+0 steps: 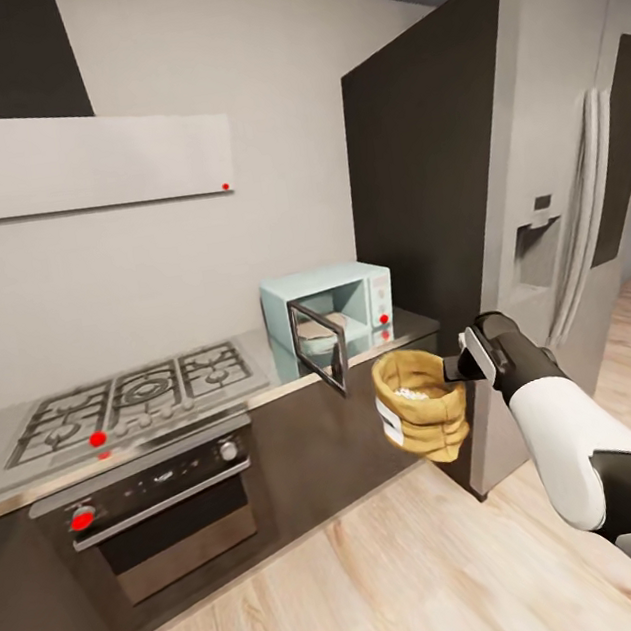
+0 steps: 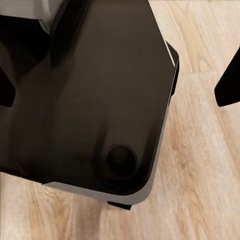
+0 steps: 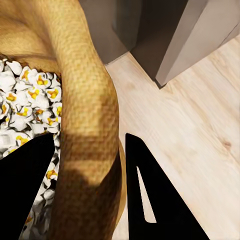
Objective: In the kitchen, take the popcorn bag from the countertop, put it into the microwave, and heat it until the popcorn is cooked so the cooked popcorn ends up inside the bag.
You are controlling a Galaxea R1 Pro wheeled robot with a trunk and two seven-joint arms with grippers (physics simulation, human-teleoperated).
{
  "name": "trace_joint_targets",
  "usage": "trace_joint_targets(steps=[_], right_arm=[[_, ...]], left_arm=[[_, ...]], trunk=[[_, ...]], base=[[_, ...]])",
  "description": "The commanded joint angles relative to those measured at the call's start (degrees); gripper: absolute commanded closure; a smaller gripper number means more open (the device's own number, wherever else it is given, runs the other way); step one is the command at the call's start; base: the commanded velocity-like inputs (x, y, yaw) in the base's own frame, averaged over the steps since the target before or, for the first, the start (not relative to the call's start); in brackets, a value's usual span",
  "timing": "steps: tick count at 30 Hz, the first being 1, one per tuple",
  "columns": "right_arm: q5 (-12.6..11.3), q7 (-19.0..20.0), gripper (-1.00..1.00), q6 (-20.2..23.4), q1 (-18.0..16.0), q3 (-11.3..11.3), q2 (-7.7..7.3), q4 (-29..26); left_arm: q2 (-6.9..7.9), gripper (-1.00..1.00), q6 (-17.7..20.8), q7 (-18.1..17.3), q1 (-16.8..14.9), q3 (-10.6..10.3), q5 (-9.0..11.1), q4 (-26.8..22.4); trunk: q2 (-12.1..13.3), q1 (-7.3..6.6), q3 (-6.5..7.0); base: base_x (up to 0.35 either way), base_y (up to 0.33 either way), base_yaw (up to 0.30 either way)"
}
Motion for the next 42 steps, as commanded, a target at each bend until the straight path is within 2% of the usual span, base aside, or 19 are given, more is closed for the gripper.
trace_joint_targets(steps=[1, 8, 11, 17, 20, 35, 42], right_arm=[[0.1, -0.1, 1.0, 0.2, 0.0, -0.2, 0.01, -0.1], [0.0, -0.1, 1.0, 0.2, 0.0, -0.1, -1.09, -0.5], [0.0, 0.1, 1.0, 0.2, 0.0, 0.4, -2.4, -1.8], [-0.2, 0.0, 1.0, 0.2, 0.0, 0.6, -2.99, -19.9], [-0.3, -0.1, 1.0, 0.2, 0.0, 0.6, -2.99, -24.9], [-0.7, -0.4, 1.0, 0.2, 0.0, 0.6, -2.82, -26.1], [-0.2, -0.6, 1.0, 0.2, 0.0, 0.6, -2.73, -26.1]], left_arm=[[-0.02, -1.0, 0.0, 0.0, 0.0, 0.4, 0.0, -0.1], [0.14, -1.0, -0.4, 0.0, 0.0, 0.1, -0.2, -0.1], [0.16, -1.0, -0.6, 0.0, 0.0, 0.1, -0.2, -0.2], [0.19, -1.0, -0.7, 0.0, 0.0, 0.4, -0.2, -0.2], [0.16, -1.0, -0.8, 0.0, 0.0, 0.4, -0.2, -0.2], [0.04, -1.0, -0.8, 0.0, 0.0, 0.4, -0.2, -0.2], [0.15, -1.0, -0.4, 0.0, 0.0, 0.4, -0.2, -0.1]], trunk=[[0.0, 0.04, -0.06], [0.0, 0.04, -0.06], [0.0, 0.04, -0.06], [0.0, 0.04, -0.06], [0.0, 0.04, -0.06], [0.0, 0.04, -0.06], [0.0, 0.04, -0.06]], base=[[0.322, 0.0, 0.0], [0.247, 0.0, 0.0], [0.015, 0.0, 0.0], [0.001, 0.0, 0.0], [0.0, 0.0, 0.0], [0.0, 0.0, 0.0], [0.25, 0.0, 0.0]])
